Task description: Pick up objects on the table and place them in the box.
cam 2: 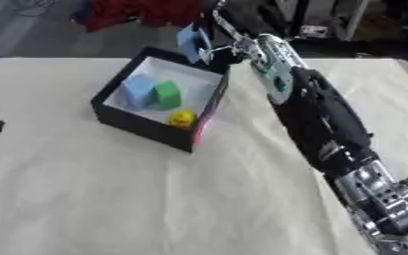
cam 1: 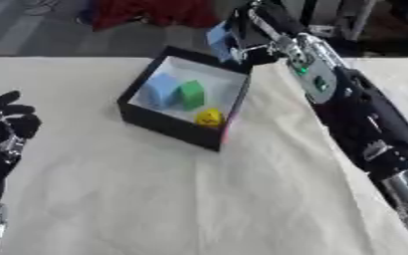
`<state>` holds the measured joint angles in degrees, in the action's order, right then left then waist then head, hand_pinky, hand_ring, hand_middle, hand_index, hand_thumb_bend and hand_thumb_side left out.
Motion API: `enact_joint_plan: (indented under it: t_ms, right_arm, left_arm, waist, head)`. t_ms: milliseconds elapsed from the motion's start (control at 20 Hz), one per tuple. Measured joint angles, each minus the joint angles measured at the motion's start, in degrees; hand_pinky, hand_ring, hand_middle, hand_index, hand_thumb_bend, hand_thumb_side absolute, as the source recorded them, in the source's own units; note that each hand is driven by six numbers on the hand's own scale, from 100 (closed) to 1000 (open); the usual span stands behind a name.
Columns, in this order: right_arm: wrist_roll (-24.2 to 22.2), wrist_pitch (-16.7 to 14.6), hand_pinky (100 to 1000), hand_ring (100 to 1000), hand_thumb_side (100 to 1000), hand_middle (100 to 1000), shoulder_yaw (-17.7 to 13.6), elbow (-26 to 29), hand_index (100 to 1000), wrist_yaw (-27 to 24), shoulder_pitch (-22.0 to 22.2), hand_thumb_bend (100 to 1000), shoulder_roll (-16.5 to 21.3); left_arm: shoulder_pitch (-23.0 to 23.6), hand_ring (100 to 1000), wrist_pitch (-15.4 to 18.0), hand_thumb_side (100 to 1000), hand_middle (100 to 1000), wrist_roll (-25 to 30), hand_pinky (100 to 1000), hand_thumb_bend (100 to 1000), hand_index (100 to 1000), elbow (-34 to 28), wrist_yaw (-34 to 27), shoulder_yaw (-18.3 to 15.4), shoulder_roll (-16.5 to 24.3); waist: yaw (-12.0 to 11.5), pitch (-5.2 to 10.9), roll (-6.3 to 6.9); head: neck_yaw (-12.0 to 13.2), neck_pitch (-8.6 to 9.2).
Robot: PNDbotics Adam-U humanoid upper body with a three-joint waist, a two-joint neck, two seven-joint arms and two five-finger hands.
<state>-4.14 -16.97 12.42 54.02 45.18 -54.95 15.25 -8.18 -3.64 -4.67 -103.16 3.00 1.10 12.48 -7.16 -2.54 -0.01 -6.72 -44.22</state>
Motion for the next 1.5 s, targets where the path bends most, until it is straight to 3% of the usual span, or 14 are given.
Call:
enact_joint_plan:
  t_ms: [200, 350, 450, 550, 800, 1000, 1250, 1500]
  right_arm:
    - [-1.9, -1.1, 786, 743, 100, 407, 0.3, -2.3, 522, 0.6, 0.3, 100, -2.3]
    - [-2.8, -1.6, 791, 755, 115, 501, 0.3, -4.1, 657, 1.1, 0.9, 100, -3.5]
    - [-2.9, -1.8, 796, 771, 394, 583, 0.3, -4.8, 755, 1.3, 1.1, 100, -3.8]
    - [-2.5, -1.9, 807, 797, 582, 670, 0.3, -5.1, 819, 1.4, 1.1, 118, -3.9]
    - [-1.8, -1.4, 834, 864, 741, 852, -0.1, -5.2, 922, 0.4, 1.8, 174, -3.9]
    - [-1.8, -1.1, 850, 891, 761, 927, -0.4, -5.0, 948, -2.3, 2.3, 172, -3.8]
    - [-2.0, -0.5, 855, 900, 755, 943, -0.5, -3.3, 947, -6.4, 3.1, 140, -2.7]
    - [-0.5, 0.1, 843, 881, 643, 887, -1.3, 1.8, 916, -10.9, 3.3, 100, -0.7]
  left_arm:
    - [-0.2, 593, 0.0, 663, 618, 0.1, 673, 909, 843, 0.0, 0.0, 0.1, 0.0]
    - [-0.4, 593, 0.0, 663, 618, 0.2, 673, 910, 843, 0.0, 0.0, 0.1, -0.3]
    - [-0.4, 593, 0.0, 664, 618, 0.2, 673, 909, 843, 0.0, 0.0, 0.1, -0.5]
    - [-0.4, 592, 0.0, 663, 618, 0.2, 673, 910, 843, 0.0, 0.0, 0.1, -0.5]
    - [-0.4, 592, 0.0, 663, 618, 0.2, 673, 911, 843, 0.0, 0.0, 0.1, -0.5]
    - [-0.4, 592, 0.0, 663, 617, 0.2, 673, 912, 843, 0.0, 0.0, 0.1, -0.5]
    - [-0.3, 592, 0.0, 663, 617, 0.1, 672, 912, 843, 0.0, 0.0, 0.0, -0.4]
    - [0.3, 592, 0.1, 663, 617, -0.1, 673, 912, 843, 0.0, 0.0, -0.1, -0.4]
  waist:
    - [-0.3, 0.0, 0.26]
    - [-0.4, 0.0, 0.26]
    - [-0.4, 0.0, 0.26]
    - [-0.3, 0.0, 0.26]
    - [0.0, -0.03, 0.26]
    - [0.2, -0.06, 0.26]
    - [0.8, -0.06, 0.26]
    - [2.2, -0.04, 0.24]
  head:
    - [-0.3, 0.0]
    - [-0.4, 0.0]
    - [-0.4, 0.0]
    - [-0.4, 0.0]
    - [-0.4, 0.0]
    - [-0.1, 0.0]
    - [0.3, 0.0]
    - [1.3, 0.0]
